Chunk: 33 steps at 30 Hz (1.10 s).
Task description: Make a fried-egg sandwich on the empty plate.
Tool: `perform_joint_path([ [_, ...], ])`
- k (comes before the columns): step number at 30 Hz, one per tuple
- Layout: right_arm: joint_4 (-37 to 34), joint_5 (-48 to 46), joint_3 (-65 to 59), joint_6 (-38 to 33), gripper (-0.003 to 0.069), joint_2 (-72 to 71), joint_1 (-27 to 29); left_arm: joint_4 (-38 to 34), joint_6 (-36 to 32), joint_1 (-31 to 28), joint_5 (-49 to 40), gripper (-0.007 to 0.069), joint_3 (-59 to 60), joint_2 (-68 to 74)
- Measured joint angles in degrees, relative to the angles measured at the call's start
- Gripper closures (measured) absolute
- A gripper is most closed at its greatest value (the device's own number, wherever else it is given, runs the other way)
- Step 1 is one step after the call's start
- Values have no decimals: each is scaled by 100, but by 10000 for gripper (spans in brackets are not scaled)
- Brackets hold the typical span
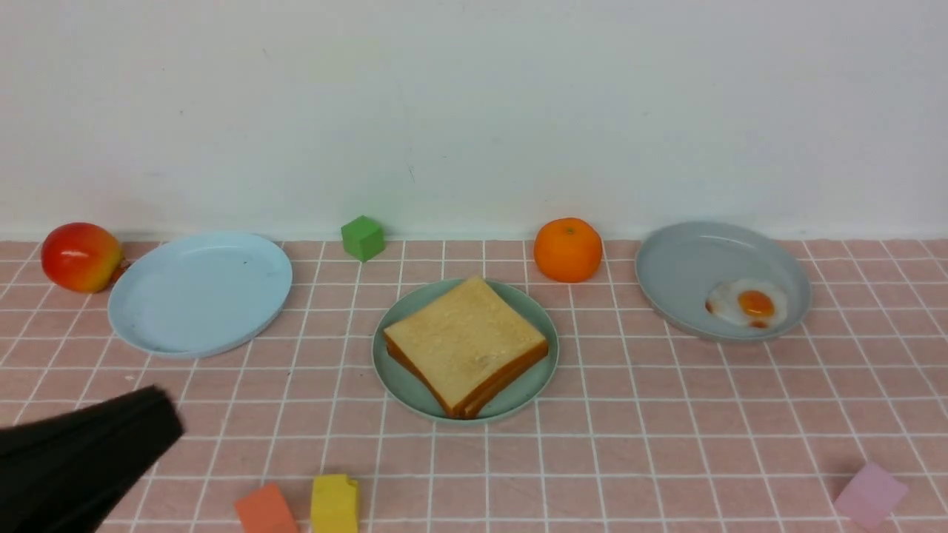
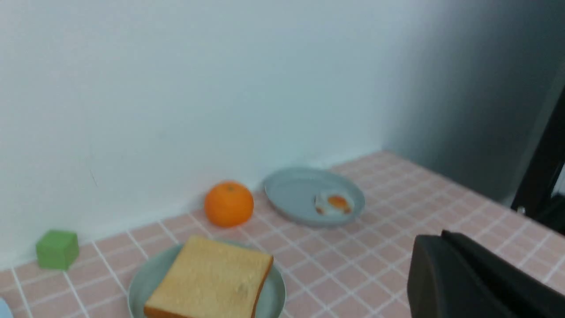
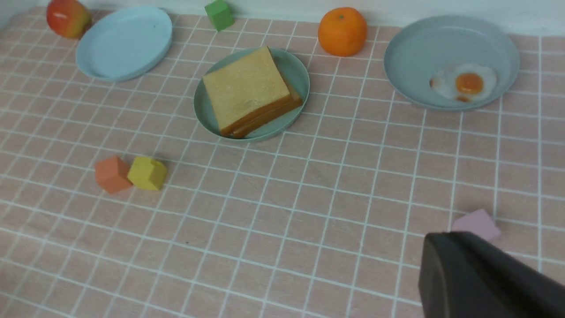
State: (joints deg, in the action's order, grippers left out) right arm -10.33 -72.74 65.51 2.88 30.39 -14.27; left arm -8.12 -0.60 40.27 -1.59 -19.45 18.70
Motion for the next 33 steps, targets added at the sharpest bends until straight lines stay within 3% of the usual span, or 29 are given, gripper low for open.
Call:
perform_joint_path([
  [13,-3,0,-124,113,649,-71,29,-411,364,0,-569,638,886,-407],
  [20,-53,0,-581,116,645,-579,354,-461,406,0,-754,638,984,-407],
  [23,296,36,-918,124,645,-905,526,-465,406,0,-794,638,984,-407],
  [26,537,925,-1592,124,652,-1358,747,-465,406,0,-813,638,984,-407],
  [31,721,4036,-4115,124,659,-2274,1101,-465,412,0,-819,638,995,-407],
  [33,847,4776,-5164,131,660,-2563,1165,-469,423,0,-819,638,995,-407],
])
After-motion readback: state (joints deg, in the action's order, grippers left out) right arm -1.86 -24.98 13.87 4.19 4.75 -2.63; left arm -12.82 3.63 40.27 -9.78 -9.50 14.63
